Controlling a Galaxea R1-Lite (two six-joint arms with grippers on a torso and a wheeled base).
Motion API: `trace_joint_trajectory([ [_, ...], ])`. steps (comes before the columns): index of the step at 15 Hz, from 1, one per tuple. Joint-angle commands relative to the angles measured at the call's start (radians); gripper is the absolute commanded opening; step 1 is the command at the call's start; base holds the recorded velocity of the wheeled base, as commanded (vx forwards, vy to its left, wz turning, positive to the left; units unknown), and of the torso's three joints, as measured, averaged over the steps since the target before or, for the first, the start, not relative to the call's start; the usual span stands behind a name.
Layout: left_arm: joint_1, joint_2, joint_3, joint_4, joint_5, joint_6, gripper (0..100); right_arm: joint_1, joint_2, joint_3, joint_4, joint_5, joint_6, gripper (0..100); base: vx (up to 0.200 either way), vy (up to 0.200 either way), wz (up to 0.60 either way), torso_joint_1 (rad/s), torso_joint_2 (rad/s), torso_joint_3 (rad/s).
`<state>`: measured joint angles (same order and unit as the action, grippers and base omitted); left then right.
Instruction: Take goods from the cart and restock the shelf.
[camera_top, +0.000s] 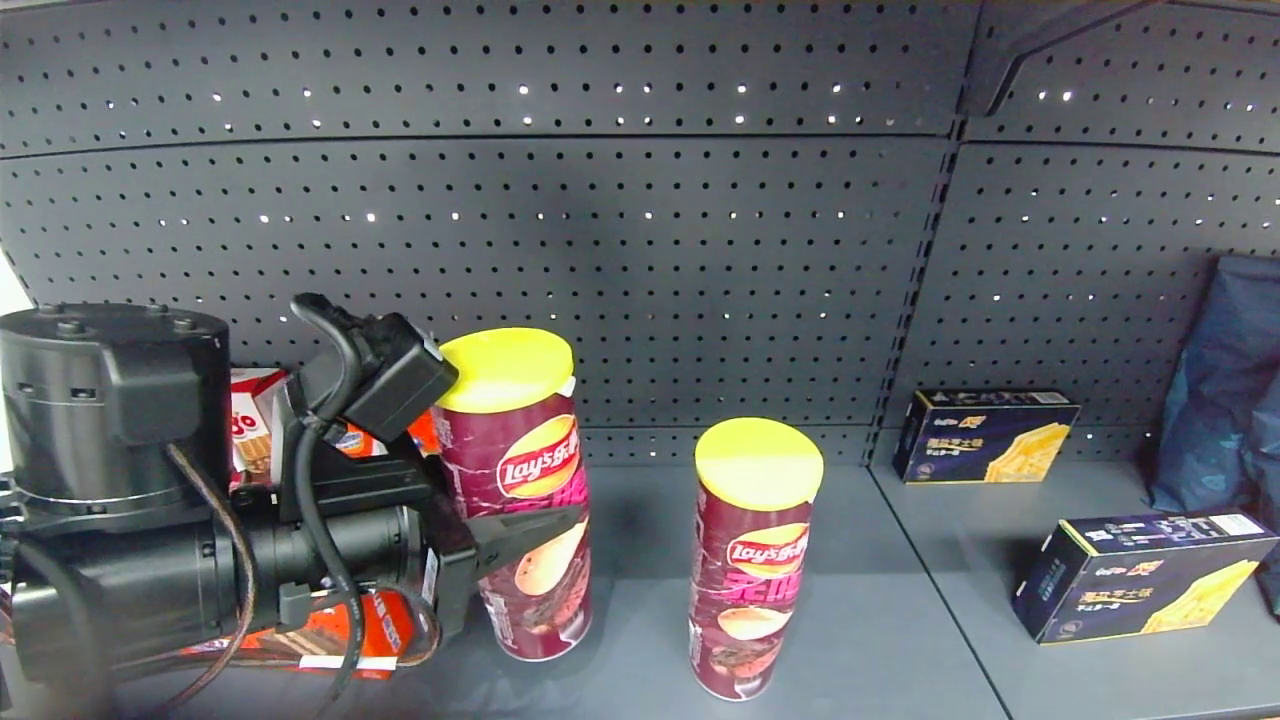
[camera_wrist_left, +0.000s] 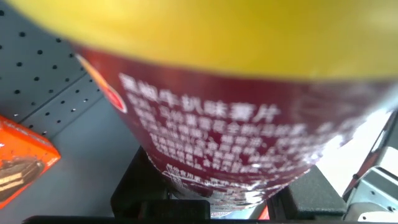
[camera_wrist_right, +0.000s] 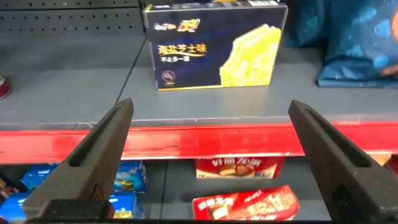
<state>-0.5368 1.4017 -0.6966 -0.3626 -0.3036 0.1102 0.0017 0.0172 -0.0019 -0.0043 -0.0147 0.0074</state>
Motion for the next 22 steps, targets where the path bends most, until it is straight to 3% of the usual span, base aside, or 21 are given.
trace_joint_trajectory([
  [1,0.009,0.000,0.002,-0.001,-0.006,0.000,0,0.000,-0.017,0.002,0.000,0.002,-0.003,100,0.000,0.000,0.00,0.000,0.00,0.000],
  [4,0.047,0.000,-0.011,-0.001,-0.022,-0.001,0,0.000,-0.017,0.002,0.000,0.002,-0.011,100,0.000,0.000,0.00,0.000,0.00,0.000],
  [6,0.077,0.000,-0.003,-0.018,-0.066,0.000,0,0.000,-0.017,0.002,0.000,0.004,-0.007,100,0.000,0.000,0.00,0.000,0.00,0.000],
  [8,0.112,0.014,-0.004,-0.095,-0.129,-0.001,0,0.000,-0.017,0.002,0.000,0.004,-0.007,100,0.000,0.000,0.00,0.000,0.00,0.000],
  [11,0.132,0.175,-0.107,-0.213,-0.135,0.003,0,0.000,-0.017,0.002,0.000,0.002,-0.007,100,0.000,0.000,0.00,0.000,0.00,0.000],
  [12,0.144,0.207,-0.144,-0.211,-0.135,0.013,0,0.000,-0.017,0.002,0.000,0.004,-0.007,100,0.000,0.000,0.00,0.000,0.00,0.000],
  [14,0.161,0.289,-0.204,-0.214,-0.141,0.111,0,0.000,-0.017,0.002,0.000,0.004,-0.007,100,0.000,0.000,0.00,0.000,0.00,0.000],
  [16,0.149,0.339,-0.254,-0.216,-0.207,0.138,0,0.000,-0.017,0.002,0.000,0.002,-0.007,100,0.000,0.000,0.00,0.000,0.00,0.000],
  [20,0.141,0.441,-0.389,-0.095,-0.232,0.146,0,0.000,-0.017,0.002,0.000,0.004,-0.007,100,0.000,0.000,0.00,0.000,0.00,0.000],
  [21,0.138,0.464,-0.448,0.004,-0.269,0.152,0,0.000,-0.017,0.002,0.000,0.004,-0.007,100,0.000,0.000,0.00,0.000,0.00,0.000],
  [22,0.138,0.479,-0.472,0.025,-0.299,0.151,0,0.000,-0.017,0.002,0.000,0.004,-0.007,100,0.000,0.000,0.00,0.000,0.00,0.000],
])
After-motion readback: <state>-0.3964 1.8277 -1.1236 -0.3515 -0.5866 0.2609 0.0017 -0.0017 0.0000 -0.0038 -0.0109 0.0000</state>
